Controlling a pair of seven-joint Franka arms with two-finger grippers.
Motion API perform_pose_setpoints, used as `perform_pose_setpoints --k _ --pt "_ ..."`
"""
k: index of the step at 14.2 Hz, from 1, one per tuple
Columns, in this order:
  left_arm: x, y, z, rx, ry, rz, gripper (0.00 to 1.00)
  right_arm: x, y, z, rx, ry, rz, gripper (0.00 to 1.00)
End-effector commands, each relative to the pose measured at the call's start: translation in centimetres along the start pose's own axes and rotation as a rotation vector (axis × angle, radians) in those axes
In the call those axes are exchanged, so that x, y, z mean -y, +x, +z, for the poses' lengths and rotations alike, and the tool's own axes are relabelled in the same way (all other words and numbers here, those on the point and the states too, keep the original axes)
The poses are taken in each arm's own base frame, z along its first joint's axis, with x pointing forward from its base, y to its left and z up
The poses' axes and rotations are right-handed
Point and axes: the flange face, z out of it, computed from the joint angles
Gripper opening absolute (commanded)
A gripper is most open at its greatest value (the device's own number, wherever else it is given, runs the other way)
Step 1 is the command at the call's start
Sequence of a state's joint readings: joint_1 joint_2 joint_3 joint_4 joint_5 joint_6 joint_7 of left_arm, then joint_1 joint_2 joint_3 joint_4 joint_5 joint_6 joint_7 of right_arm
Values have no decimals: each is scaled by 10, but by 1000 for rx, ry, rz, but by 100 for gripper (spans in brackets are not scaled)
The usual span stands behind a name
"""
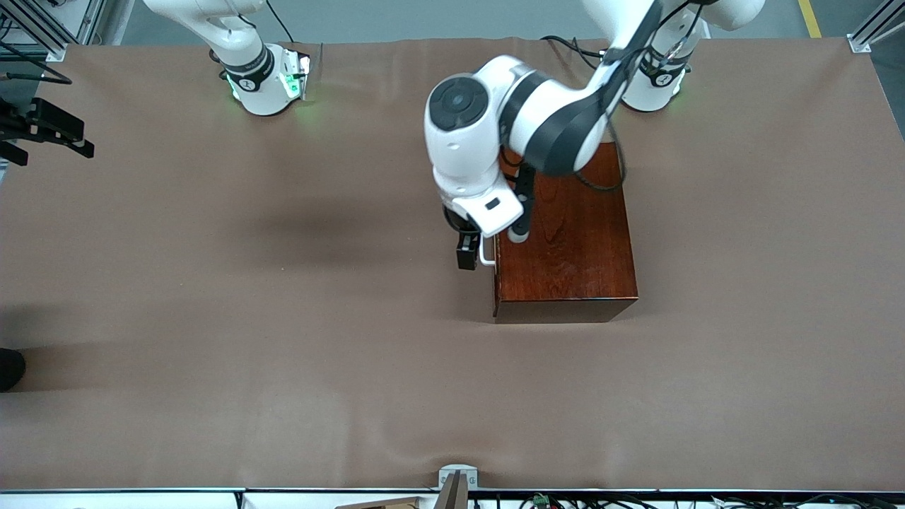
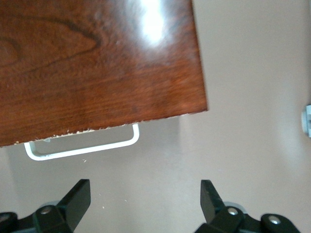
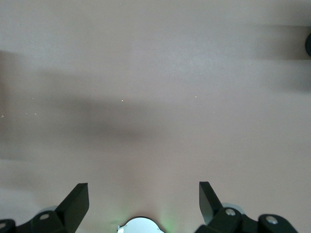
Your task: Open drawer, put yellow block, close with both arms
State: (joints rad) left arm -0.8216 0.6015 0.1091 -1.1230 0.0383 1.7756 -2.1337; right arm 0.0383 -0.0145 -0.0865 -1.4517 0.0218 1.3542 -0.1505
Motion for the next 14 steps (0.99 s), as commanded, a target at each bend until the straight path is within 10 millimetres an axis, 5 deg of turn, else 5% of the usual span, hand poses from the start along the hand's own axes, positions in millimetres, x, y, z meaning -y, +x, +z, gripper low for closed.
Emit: perform_pose_setpoints --k 1,5,14 --pt "4 29 -39 26 14 91 100 -1 -1 -1 6 -7 1 100" --pt "2 78 -96 42 -12 214 100 -3 -1 0 9 -6 3 100" --pt "20 168 -155 25 78 550 100 -4 -2 0 15 2 6 100"
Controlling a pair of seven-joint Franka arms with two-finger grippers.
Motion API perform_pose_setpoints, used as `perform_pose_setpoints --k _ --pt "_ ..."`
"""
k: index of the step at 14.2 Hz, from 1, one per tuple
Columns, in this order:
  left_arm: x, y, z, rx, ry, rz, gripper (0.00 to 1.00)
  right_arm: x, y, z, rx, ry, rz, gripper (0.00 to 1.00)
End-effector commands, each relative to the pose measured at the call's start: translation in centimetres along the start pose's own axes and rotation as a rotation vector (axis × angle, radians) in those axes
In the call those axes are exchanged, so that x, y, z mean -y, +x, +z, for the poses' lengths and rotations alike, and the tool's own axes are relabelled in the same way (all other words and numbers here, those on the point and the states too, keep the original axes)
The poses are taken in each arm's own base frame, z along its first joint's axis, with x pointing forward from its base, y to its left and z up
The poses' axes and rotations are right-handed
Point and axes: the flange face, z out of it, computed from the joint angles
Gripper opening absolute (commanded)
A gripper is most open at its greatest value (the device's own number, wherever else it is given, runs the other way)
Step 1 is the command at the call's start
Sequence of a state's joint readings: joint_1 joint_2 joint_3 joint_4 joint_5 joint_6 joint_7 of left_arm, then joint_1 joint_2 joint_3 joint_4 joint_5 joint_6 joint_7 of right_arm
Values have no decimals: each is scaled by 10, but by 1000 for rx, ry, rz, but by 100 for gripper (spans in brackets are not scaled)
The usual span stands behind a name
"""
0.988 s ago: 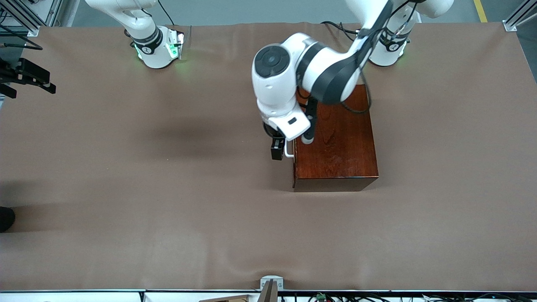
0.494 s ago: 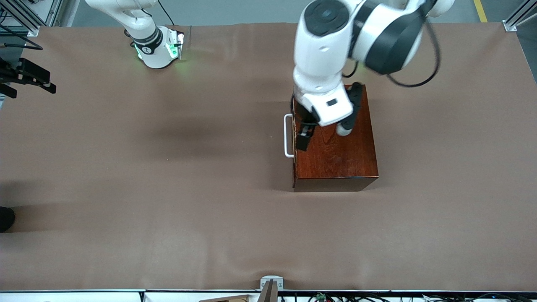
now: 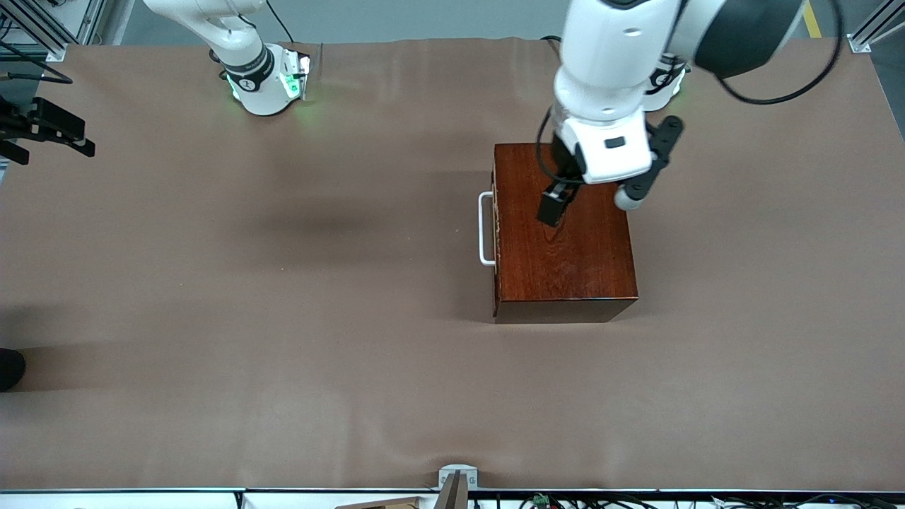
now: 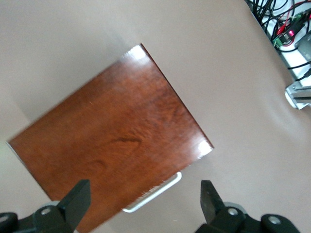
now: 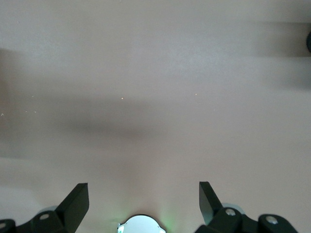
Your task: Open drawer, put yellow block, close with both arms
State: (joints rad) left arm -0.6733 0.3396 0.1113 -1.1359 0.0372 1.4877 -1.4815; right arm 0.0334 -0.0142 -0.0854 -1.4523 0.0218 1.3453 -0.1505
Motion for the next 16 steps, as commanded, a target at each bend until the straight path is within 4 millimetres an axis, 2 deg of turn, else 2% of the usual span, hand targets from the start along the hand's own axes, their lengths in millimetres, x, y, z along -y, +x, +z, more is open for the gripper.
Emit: perform_pose_setpoints --k 1,5,9,10,12,16 --pt "26 21 -21 23 7 117 100 -1 -1 -1 5 0 0 100" --pt "56 65 -39 36 34 306 100 2 0 -1 6 -2 -2 100" --pt "86 99 -48 39 33 450 100 1 0 -1 6 -2 1 100" --pt "95 106 -48 42 37 495 100 1 0 -1 4 -2 1 100" --pt "110 133 -46 47 47 571 100 -2 -1 -1 4 -1 4 100" --pt "125 158 -33 40 96 711 100 -1 -1 -1 6 -1 2 100"
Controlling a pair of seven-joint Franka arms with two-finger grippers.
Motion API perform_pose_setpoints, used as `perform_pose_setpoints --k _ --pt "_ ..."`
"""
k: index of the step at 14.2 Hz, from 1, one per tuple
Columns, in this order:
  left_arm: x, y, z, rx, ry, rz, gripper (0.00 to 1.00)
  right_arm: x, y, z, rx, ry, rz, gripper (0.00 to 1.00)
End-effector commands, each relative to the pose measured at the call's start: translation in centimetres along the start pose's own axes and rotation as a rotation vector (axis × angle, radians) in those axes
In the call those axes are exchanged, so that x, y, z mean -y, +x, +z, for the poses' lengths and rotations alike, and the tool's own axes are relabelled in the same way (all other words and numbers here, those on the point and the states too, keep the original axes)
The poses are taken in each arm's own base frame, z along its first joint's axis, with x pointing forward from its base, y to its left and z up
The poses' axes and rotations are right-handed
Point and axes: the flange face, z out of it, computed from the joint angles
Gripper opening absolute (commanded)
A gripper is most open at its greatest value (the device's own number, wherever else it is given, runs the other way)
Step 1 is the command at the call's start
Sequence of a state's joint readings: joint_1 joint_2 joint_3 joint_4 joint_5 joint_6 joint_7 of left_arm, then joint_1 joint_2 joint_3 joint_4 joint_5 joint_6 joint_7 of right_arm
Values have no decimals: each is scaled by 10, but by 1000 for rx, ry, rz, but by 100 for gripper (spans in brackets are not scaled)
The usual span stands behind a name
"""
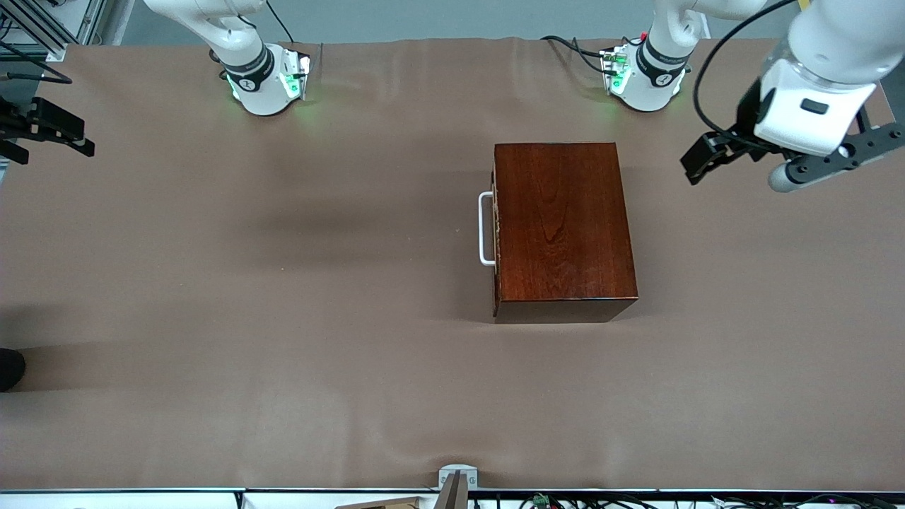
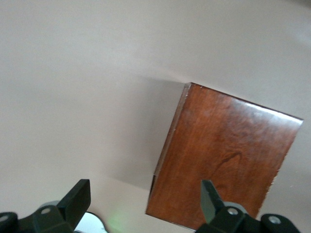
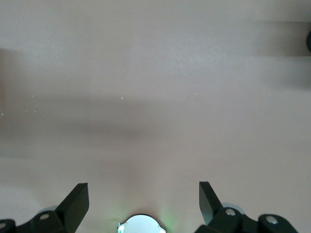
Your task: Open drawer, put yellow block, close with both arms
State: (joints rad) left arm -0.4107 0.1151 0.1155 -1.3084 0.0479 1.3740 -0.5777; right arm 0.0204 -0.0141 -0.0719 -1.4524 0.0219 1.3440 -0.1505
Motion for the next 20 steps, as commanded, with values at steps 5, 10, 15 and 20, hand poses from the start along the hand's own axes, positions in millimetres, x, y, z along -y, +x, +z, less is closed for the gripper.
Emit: perform_pose_setpoints --k 5,10,15,20 --pt "61 25 6 -16 61 249 100 -1 -1 -1 5 -1 4 100" --pt "101 38 -4 -45 30 364 100 -2 -1 -1 5 -1 6 100" --pt "118 40 4 -31 -1 362 100 -6 -3 0 14 1 13 100" --pt "119 25 3 -28 3 367 100 -4 -1 2 19 1 11 100"
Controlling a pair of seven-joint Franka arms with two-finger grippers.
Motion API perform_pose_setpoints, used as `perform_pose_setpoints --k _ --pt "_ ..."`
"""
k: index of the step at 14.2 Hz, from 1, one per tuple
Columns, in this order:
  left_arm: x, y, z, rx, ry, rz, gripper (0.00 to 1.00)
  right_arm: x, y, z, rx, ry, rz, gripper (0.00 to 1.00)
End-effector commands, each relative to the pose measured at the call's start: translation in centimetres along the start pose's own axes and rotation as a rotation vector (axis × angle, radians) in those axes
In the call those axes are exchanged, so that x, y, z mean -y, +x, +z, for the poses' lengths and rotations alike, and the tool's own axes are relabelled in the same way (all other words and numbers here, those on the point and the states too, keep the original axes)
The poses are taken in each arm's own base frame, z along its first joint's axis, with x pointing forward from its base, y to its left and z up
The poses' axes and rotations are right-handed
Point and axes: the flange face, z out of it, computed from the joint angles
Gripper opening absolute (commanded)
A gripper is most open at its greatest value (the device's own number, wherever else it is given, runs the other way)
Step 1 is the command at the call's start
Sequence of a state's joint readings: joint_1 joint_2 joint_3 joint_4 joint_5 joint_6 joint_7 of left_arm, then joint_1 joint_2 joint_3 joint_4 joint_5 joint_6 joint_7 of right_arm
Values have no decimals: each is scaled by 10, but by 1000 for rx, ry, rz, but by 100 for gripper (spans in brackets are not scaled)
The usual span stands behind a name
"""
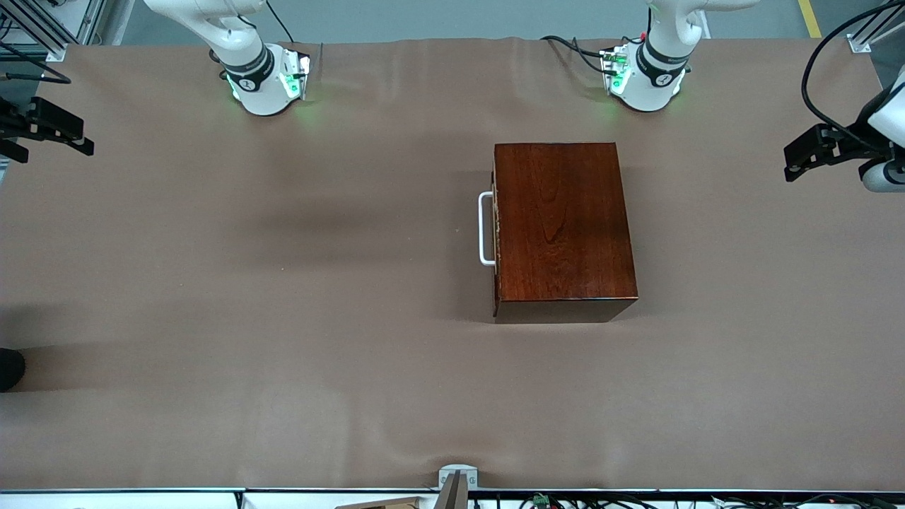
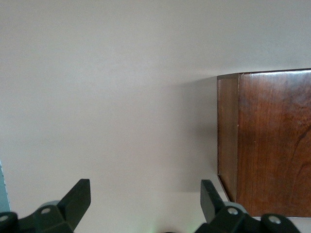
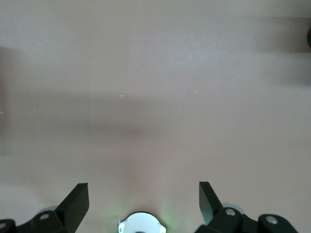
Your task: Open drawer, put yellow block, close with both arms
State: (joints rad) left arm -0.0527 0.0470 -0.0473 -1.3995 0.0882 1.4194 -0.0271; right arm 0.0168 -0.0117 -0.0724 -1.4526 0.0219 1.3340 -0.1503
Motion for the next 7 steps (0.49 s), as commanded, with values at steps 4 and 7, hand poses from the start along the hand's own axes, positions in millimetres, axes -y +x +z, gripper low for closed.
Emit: perform_pose_setpoints --k 4,7 --pt "-3 -30 -5 -15 -8 23 100 -3 -1 0 8 0 8 100" --pt "-11 -35 -6 -6 -33 31 100 -1 0 -1 7 -1 3 100"
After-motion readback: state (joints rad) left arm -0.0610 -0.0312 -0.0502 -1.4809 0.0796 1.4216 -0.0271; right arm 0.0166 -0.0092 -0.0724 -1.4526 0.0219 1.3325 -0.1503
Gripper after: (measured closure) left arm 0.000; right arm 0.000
